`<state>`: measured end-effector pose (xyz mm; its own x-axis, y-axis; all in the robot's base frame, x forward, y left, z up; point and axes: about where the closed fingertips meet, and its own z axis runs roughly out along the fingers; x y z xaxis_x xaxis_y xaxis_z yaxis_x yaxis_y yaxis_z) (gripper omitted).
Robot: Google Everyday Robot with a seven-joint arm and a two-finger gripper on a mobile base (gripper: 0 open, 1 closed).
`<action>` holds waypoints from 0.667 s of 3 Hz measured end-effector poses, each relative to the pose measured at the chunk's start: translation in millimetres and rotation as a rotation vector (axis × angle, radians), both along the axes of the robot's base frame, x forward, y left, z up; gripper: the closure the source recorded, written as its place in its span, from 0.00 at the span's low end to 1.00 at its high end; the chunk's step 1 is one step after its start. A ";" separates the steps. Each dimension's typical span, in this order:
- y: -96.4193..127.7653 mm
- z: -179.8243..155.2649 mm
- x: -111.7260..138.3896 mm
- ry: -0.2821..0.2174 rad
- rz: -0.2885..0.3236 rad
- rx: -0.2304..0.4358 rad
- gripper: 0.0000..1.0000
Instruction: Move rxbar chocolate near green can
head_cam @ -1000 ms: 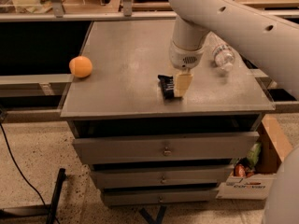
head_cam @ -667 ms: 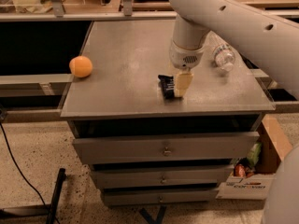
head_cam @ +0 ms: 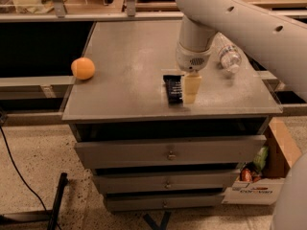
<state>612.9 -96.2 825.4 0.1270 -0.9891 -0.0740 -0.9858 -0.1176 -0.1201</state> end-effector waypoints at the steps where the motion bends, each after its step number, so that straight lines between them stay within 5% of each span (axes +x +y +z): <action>1: -3.0 -2.0 -2.2 -0.012 -0.013 0.013 0.00; 2: -12.9 12.1 -4.9 -0.034 -0.065 0.004 0.00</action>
Offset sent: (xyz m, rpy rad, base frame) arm -0.0062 -0.0118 0.0084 0.0114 -0.0296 -0.0594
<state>608.0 -109.1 837.4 0.0653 -0.9950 -0.0752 -0.9866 -0.0531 -0.1542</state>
